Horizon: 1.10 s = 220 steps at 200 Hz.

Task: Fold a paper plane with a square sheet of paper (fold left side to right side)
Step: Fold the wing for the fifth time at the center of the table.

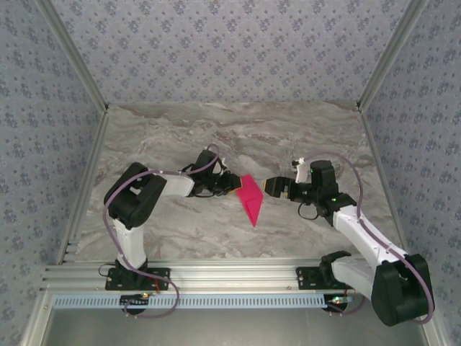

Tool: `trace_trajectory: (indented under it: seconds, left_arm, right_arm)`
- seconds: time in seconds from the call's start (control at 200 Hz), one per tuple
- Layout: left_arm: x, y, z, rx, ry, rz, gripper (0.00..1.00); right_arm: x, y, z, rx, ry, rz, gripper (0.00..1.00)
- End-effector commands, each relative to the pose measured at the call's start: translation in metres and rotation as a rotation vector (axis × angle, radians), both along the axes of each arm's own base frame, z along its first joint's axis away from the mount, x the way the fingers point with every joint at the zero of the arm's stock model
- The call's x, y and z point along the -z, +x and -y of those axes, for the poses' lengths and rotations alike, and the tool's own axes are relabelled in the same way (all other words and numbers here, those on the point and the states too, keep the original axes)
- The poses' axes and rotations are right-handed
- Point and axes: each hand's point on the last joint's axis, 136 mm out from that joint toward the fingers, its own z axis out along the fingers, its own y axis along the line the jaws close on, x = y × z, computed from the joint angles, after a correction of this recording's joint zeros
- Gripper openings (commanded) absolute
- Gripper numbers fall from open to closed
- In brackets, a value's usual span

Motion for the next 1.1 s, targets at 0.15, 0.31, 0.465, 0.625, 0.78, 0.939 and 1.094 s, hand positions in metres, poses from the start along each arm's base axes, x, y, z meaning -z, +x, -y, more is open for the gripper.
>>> trace_trajectory:
  seconds: [0.15,0.31,0.465,0.625,0.78,0.939,1.094]
  left_arm:
    - [-0.047,-0.002,0.002,0.08,-0.108,0.132,0.01]
    - [-0.079,-0.013,-0.004,0.136,-0.202,0.203,0.0]
    - [-0.101,-0.027,-0.007,0.195,-0.262,0.243,0.0]
    - [-0.109,-0.036,-0.005,0.239,-0.296,0.24,0.0]
    - [-0.109,-0.038,-0.005,0.249,-0.298,0.233,0.0]
    - [-0.101,-0.037,-0.005,0.245,-0.28,0.22,0.0]
    - [-0.082,-0.031,-0.009,0.226,-0.229,0.197,0.02]
  right_arm:
    - [0.021,0.008,-0.022,-0.18,0.119,-0.037,0.89]
    - [0.027,0.025,-0.03,-0.263,0.168,0.011,0.8]
    - [0.026,0.031,-0.041,-0.349,0.238,0.038,0.76]
    - [0.028,0.031,-0.05,-0.422,0.284,0.031,0.7]
    - [0.028,0.028,-0.056,-0.48,0.331,0.007,0.56]
    - [0.029,0.022,-0.056,-0.504,0.333,-0.017,0.36]
    - [0.036,0.018,-0.053,-0.5,0.306,-0.06,0.13]
